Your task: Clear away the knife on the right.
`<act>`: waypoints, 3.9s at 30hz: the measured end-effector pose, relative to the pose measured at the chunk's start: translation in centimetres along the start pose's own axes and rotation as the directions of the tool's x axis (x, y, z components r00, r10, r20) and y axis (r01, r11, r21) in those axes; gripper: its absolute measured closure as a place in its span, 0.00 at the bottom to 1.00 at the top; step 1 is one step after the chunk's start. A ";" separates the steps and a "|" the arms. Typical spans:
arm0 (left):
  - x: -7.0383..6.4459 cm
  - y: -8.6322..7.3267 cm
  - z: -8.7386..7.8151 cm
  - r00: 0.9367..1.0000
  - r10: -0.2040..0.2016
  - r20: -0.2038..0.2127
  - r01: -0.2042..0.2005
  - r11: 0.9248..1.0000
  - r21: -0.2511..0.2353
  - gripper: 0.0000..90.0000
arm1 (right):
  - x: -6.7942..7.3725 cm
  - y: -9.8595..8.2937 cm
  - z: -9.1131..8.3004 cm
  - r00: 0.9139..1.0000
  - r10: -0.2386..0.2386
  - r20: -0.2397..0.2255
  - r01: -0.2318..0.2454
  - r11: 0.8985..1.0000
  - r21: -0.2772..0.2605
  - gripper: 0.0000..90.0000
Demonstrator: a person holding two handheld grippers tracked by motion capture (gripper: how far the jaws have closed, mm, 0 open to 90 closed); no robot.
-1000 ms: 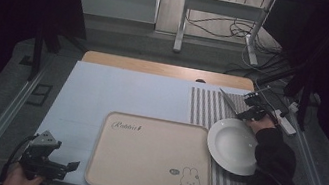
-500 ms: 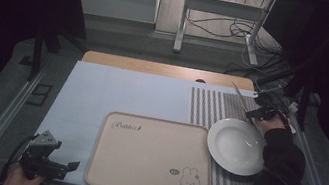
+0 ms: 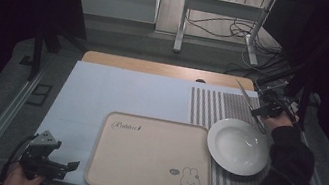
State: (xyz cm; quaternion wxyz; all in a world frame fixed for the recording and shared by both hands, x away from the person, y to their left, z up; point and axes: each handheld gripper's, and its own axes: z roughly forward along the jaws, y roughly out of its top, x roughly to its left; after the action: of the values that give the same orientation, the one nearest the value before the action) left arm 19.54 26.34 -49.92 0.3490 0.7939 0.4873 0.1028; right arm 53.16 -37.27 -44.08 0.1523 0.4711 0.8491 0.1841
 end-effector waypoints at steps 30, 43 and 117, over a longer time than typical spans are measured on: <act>0.4 -0.2 -0.4 0.999 -0.037 0.010 0.037 0.998 -0.044 0.00 | 8.8 -0.9 -4.5 0.978 -0.124 -0.167 0.108 0.989 -0.101 0.89; 0.5 -0.3 -0.6 0.999 -0.034 -0.014 0.033 0.998 -0.062 0.00 | 13.5 -2.1 -5.2 0.956 -0.188 -0.224 0.164 0.979 -0.121 0.89; 0.3 -0.3 -0.4 1.000 -0.015 -0.021 0.014 0.999 -0.043 0.00 | 30.0 -3.9 2.3 0.841 -0.422 -0.338 0.407 0.906 -0.118 1.00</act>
State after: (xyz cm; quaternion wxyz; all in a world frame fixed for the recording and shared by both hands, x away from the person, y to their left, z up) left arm 19.26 26.88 -49.87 0.3617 0.7814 0.4943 0.1191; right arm 35.92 -13.11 -50.48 0.0421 0.2321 0.9400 0.2466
